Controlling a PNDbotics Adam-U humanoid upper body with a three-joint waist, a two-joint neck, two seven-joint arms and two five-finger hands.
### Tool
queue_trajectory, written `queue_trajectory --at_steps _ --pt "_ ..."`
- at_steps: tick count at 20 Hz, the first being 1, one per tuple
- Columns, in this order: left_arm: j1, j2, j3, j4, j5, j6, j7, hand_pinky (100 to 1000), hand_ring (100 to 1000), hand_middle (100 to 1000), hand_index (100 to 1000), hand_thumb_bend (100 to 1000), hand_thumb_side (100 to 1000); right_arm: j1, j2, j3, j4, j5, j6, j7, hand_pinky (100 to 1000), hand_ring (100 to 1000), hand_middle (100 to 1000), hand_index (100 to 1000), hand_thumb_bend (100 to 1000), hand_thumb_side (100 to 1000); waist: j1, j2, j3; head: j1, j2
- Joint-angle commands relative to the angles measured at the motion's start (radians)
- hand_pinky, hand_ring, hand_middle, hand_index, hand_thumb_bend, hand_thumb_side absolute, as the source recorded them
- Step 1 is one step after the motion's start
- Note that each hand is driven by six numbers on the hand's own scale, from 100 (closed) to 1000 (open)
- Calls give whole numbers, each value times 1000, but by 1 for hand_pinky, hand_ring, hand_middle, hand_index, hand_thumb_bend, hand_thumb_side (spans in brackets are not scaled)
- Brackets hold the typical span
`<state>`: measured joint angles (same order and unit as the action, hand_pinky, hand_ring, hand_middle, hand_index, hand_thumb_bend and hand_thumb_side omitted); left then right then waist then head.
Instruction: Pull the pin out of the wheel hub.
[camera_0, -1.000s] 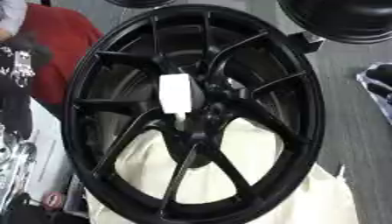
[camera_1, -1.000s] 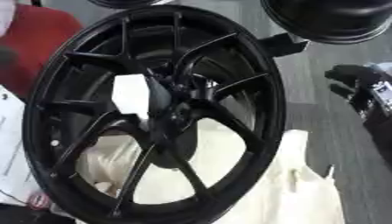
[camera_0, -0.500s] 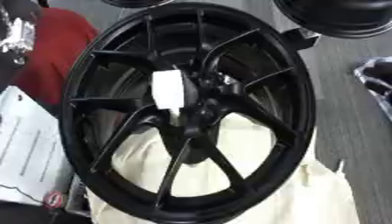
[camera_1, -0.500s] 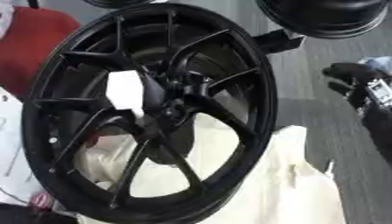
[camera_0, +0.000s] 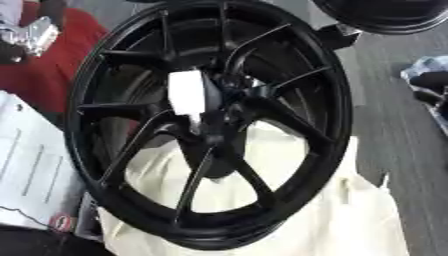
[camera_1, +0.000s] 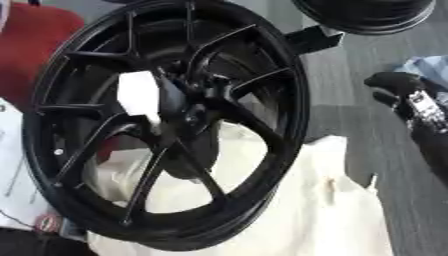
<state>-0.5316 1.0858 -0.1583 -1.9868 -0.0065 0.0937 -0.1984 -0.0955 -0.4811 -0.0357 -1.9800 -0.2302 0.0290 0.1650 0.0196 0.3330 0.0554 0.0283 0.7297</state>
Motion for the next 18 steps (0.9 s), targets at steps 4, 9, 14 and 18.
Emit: queue_trajectory --at_steps 4,9,14,18 --pt "-162 84 -134 -13 16 80 -203 852 772 699 831 100 556 15 -34 3 -20 27 -10 1 956 952 760 791 100 781 -3 -29 8 -23 13" --pt "-311 37 -238 -13 -1 176 -379 874 808 744 871 100 601 21 -36 7 -20 32 -4 2 956 952 760 791 100 784 4 -38 14 -43 23" --pt "-420 -33 -312 -10 -76 253 -536 895 834 760 893 209 592 21 -38 6 -20 25 4 -3 955 952 760 791 100 785 11 -48 11 -52 32" --pt "-472 -85 -356 25 -149 298 -617 910 851 781 901 299 582 26 -39 3 -20 25 16 -9 955 952 760 790 100 789 17 -52 9 -49 36"
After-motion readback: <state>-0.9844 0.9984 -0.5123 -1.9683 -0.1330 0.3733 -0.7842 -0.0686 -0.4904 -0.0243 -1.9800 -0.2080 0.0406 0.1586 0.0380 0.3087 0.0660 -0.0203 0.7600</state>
